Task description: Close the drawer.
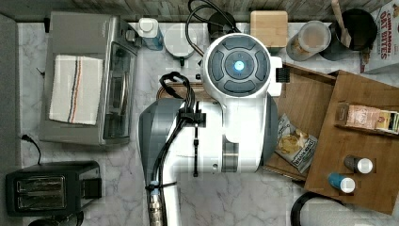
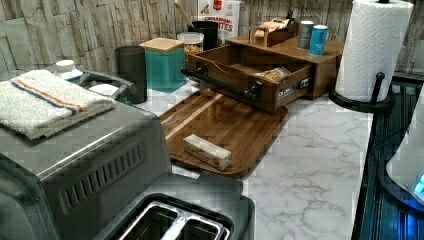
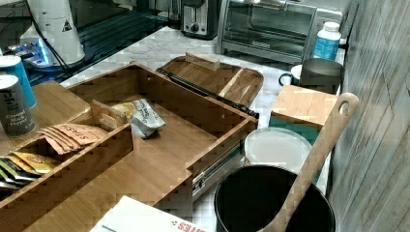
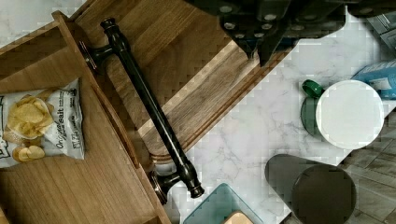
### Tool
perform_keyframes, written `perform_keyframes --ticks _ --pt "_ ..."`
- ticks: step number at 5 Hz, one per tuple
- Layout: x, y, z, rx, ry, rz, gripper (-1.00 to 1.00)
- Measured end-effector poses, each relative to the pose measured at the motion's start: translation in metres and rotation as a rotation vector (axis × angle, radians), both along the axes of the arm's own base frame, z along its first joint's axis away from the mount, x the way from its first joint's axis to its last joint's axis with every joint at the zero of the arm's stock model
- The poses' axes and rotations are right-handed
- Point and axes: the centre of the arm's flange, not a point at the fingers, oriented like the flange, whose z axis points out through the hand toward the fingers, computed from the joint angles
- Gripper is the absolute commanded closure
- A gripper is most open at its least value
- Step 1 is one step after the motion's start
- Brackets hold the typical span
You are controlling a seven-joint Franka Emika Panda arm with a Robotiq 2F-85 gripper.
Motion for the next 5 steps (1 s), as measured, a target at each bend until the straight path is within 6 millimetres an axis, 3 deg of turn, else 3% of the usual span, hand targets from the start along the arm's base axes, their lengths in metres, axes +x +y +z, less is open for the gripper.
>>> perform_keyframes --ticks 2,5 --pt "0.003 0.000 -0.007 0.000 0.001 0.000 1.00" --pt "0.013 -0.006 -0.042 -0.074 0.063 0.034 1.00"
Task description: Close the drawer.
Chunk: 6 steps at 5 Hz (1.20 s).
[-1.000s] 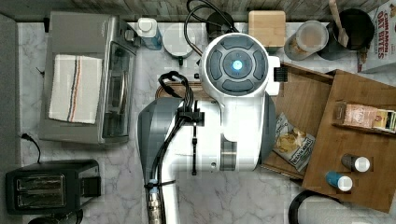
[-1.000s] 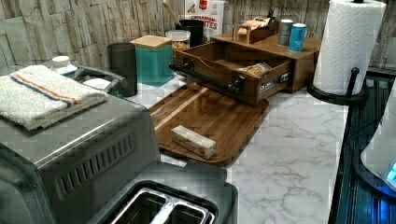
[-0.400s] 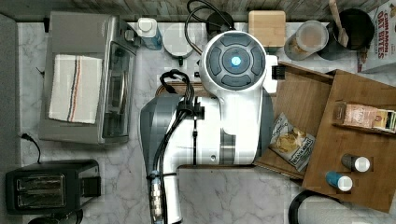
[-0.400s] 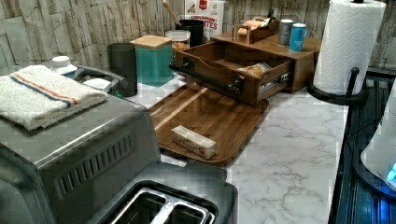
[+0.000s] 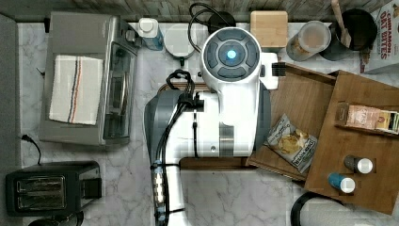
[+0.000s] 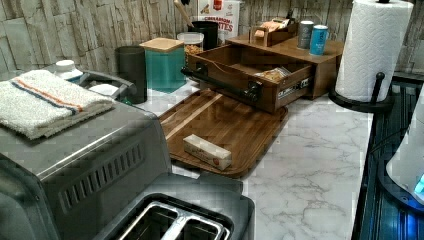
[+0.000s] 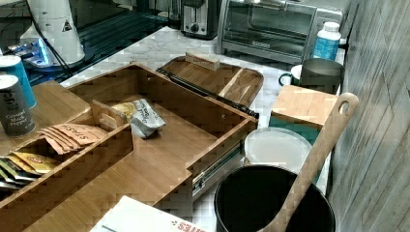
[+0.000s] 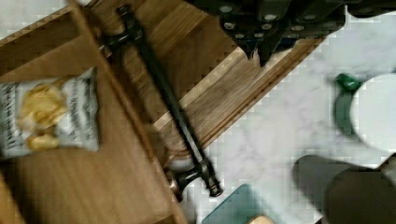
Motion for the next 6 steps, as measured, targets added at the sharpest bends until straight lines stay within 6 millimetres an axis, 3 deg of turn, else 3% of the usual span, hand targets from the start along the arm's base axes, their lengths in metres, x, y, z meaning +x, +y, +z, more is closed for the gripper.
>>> perform_keyframes --ticks 2,4,6 --pt "0.003 -0.001 -0.034 -0.040 0.016 0.205 1.00" --pt "0.002 -0.004 -0.079 -0.069 0.055 0.240 1.00" --pt "0.015 0.002 -0.125 -0.087 0.032 0.279 1.00"
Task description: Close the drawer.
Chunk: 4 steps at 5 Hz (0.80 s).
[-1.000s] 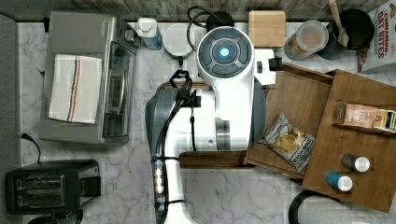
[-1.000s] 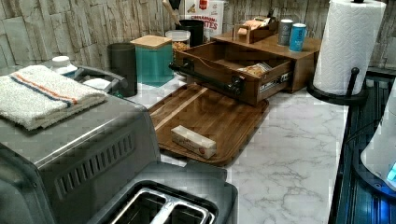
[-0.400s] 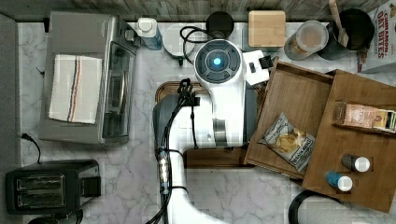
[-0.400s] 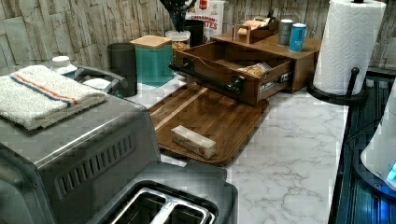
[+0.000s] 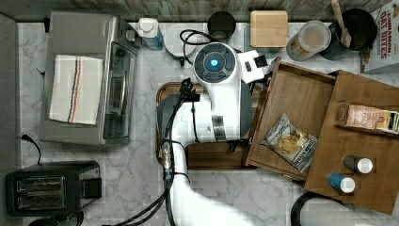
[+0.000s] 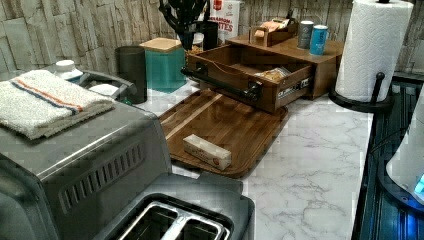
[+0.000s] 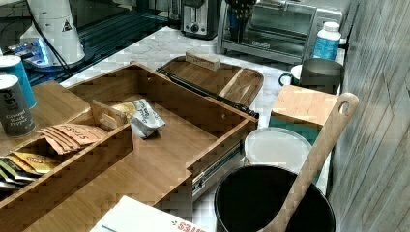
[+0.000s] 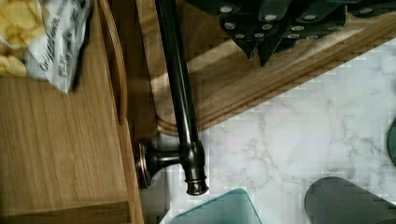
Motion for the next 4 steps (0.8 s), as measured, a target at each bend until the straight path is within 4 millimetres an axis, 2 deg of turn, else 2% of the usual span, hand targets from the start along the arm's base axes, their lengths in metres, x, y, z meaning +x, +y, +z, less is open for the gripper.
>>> perform_keyframes --ticks 1,3,4 --pt "0.005 0.003 -0.024 0.004 -0.016 0.015 1.00" --pt "-0.003 -0.006 -0.065 -0.028 0.025 0.037 1.00" --pt "0.002 -0.008 -0.083 -0.020 -0.003 0.052 1.00"
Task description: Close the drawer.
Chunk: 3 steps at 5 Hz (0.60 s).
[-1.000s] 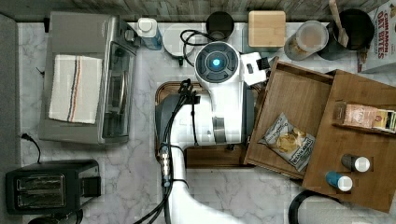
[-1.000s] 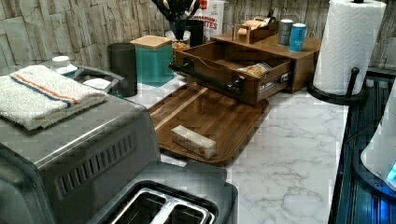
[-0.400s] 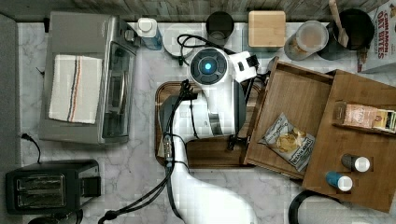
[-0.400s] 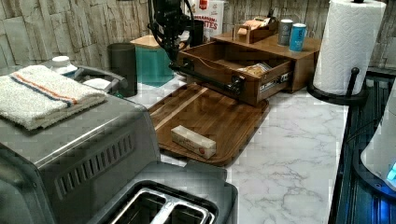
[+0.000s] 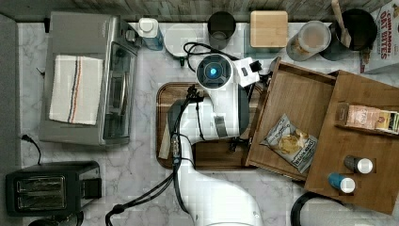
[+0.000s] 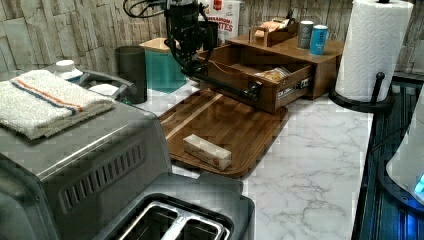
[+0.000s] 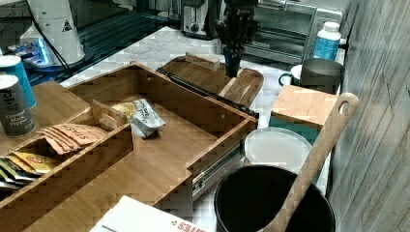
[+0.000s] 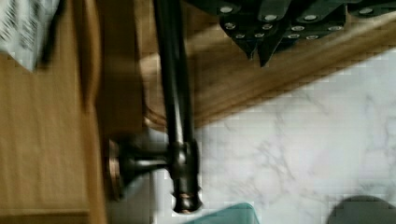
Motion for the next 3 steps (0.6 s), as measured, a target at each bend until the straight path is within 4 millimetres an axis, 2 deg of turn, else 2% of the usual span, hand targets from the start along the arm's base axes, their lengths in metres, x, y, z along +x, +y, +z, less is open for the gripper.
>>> perform_keyframes --ticks 2,3 --pt "-0.001 -0.004 -0.042 0.008 0.050 -0.004 1.00" --pt "-0.003 -0.009 -0.055 0.014 0.080 0.013 1.00"
